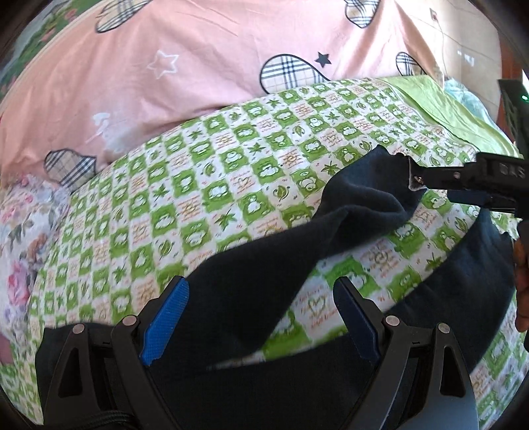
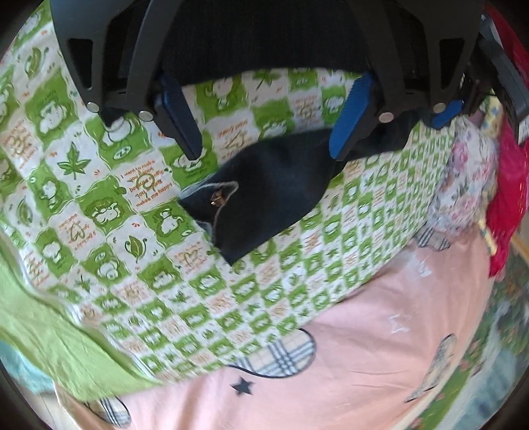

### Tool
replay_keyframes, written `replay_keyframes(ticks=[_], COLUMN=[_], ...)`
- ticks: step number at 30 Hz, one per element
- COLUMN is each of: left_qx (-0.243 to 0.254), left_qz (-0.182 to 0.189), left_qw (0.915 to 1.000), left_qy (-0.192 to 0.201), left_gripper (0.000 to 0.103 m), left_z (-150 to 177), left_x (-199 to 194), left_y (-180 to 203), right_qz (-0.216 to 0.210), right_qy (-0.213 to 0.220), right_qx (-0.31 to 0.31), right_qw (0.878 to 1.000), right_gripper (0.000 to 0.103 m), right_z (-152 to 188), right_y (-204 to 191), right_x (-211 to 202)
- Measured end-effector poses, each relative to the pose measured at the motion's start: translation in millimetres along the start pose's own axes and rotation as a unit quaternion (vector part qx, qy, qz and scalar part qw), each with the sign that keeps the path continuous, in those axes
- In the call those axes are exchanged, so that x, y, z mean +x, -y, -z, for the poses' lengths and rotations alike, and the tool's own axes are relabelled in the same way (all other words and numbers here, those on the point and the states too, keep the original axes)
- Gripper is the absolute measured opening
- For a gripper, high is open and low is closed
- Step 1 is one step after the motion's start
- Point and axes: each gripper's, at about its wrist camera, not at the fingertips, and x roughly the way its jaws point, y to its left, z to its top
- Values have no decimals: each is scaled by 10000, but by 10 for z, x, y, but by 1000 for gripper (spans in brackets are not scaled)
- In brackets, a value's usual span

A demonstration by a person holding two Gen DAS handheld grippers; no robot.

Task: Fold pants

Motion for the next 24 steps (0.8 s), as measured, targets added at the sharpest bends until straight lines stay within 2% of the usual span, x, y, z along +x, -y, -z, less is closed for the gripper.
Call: replay_keyframes(ticks=[4,8,9,10,11,12,14,17,24], left_qx=[243,418,462,490,514,521,521,506,546], left_qz=[56,36,36,30,47,60,131,325,644], left_qw=[9996,9986,9982,9979,9976,9974,9974,9976,9964], left_qy=[-130,-319,-379,-413,-459,-497,-472,-354,-103], left_gripper=[90,88,84,69,49,41,21,13,11], left_z=[-106,-130,-126,-118,-107,-99,-86,-62,60], left_x=[211,410,457,479,504,515,492,364,-38], left_y=[74,123,127,126,118,107,66,1,-30], right_qz=[140,173,206,239,250,241,221,165,-116], right_qy=[-244,-446,-441,-414,-375,-332,-220,7,225], right_qx=[556,817,818,812,808,804,772,806,854], right_qw=[9981,9955,9955,9955,9957,9959,9965,9966,9960], right_gripper=[64,37,30,26,17,8,7,7,6], right_z=[-116,-173,-179,-182,-187,-188,-192,-196,-143], right_y=[189,278,283,285,290,295,299,336,332], right_x=[242,440,457,456,446,431,372,199,-242])
